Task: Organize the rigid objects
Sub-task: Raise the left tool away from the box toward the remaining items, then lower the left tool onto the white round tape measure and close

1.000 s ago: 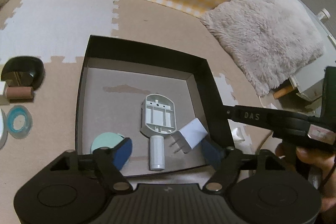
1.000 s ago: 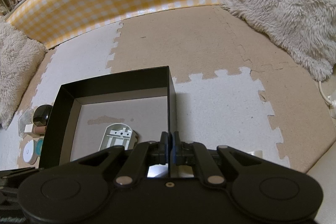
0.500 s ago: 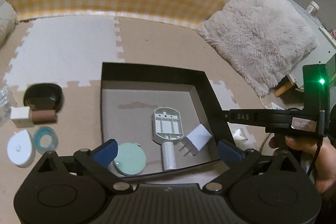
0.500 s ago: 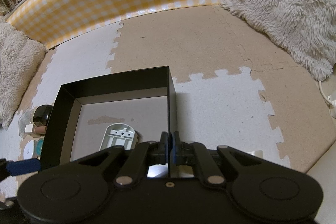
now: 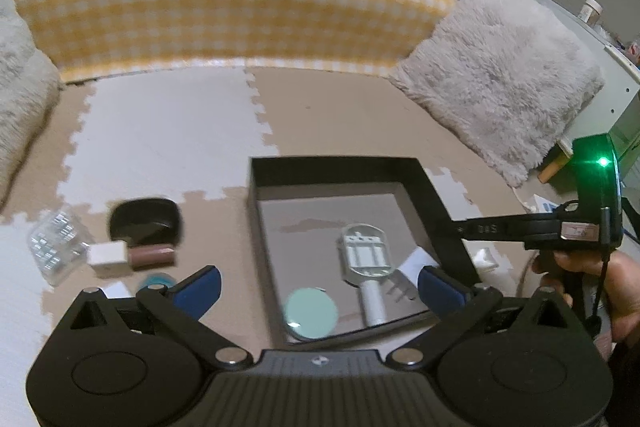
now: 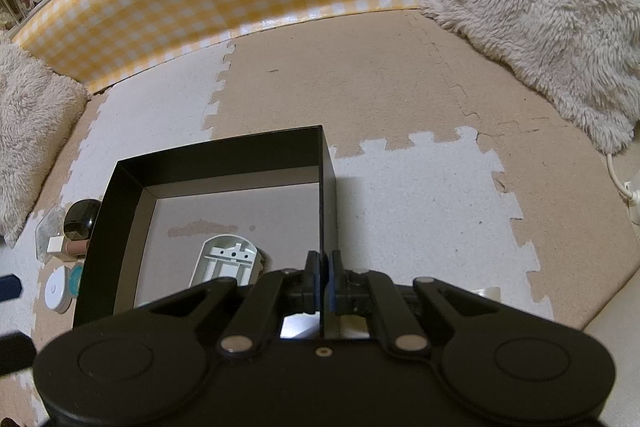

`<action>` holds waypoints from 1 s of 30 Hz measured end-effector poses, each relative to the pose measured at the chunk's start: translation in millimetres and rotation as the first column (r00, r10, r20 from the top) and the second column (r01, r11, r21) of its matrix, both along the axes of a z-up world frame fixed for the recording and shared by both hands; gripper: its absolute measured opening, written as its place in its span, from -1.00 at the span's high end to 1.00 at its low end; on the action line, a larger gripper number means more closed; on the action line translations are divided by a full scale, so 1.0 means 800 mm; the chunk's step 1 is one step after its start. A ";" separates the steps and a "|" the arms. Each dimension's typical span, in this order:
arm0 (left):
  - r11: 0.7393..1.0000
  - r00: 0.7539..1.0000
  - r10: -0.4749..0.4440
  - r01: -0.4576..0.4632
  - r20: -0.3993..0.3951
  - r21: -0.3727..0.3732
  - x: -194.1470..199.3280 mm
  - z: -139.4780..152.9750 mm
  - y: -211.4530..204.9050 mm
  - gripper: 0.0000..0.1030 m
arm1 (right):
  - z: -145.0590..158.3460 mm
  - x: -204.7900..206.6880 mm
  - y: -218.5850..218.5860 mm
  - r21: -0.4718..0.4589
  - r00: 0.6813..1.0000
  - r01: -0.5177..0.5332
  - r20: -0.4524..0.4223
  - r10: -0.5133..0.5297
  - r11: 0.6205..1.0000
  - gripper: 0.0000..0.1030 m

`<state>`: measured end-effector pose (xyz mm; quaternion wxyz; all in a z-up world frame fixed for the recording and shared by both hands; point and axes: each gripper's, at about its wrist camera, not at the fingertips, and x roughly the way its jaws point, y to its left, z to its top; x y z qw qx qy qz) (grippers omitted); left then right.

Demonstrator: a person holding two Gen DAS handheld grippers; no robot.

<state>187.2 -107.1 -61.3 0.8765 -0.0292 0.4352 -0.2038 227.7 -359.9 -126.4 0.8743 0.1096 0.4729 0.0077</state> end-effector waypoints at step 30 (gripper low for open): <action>0.967 0.994 0.102 -0.089 -0.040 0.241 0.044 -0.070 0.156 -0.96 | 0.000 0.000 -0.001 -0.008 1.000 -0.007 -0.003 0.007 1.000 0.91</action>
